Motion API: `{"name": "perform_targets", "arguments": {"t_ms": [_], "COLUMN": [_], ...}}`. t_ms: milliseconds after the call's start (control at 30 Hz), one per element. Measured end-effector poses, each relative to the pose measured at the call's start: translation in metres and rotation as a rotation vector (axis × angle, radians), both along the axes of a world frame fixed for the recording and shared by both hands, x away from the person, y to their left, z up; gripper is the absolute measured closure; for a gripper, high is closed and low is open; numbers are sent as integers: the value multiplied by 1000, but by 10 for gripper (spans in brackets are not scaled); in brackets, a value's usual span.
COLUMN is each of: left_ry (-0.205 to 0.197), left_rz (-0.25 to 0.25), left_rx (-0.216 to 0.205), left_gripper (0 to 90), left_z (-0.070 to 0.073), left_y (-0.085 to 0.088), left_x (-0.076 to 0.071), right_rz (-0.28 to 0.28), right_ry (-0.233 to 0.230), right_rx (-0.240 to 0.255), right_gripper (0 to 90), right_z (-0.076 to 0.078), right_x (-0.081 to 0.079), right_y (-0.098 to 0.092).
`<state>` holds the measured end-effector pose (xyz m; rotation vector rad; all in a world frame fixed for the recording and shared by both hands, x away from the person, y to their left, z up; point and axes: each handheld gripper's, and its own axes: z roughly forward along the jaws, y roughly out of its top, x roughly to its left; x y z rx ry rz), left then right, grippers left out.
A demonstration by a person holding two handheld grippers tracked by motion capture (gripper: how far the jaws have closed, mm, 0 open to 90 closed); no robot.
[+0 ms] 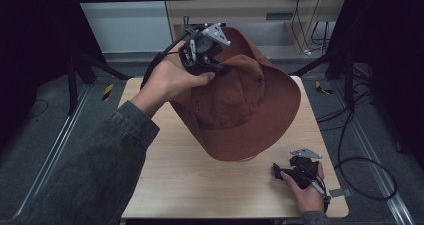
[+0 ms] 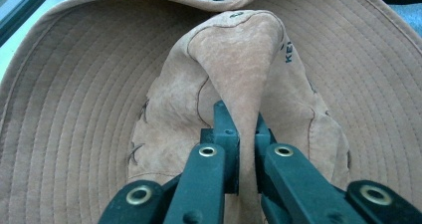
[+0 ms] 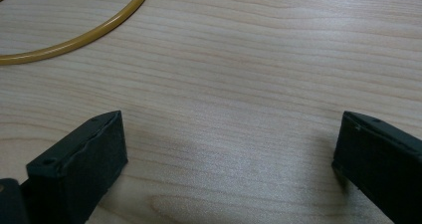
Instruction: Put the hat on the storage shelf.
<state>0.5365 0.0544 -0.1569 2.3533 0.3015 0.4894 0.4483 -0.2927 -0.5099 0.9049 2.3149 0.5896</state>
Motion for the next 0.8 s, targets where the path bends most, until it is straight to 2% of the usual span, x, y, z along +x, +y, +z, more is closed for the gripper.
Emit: {"name": "perform_targets", "arguments": {"t_ms": [167,433,767,800], "left_ry": [-5,7,20,20], "left_rz": [-1,-22,-41,-45], "left_rx": [3,22,25,35], "left_gripper": [886,886,886,886], "left_z": [-4,-10,-17,-18], "left_y": [-13,-33,-58,-60], "left_x": [3,8,15,16], "right_rz": [-3,-4,-2,-3], "right_ry": [3,5,7,6], "right_rx": [4,5,6,4], "right_gripper": [4,4,4,4], "right_z": [0,0,0,0], "right_x": [0,0,0,0], "right_y": [0,0,0,0]}}
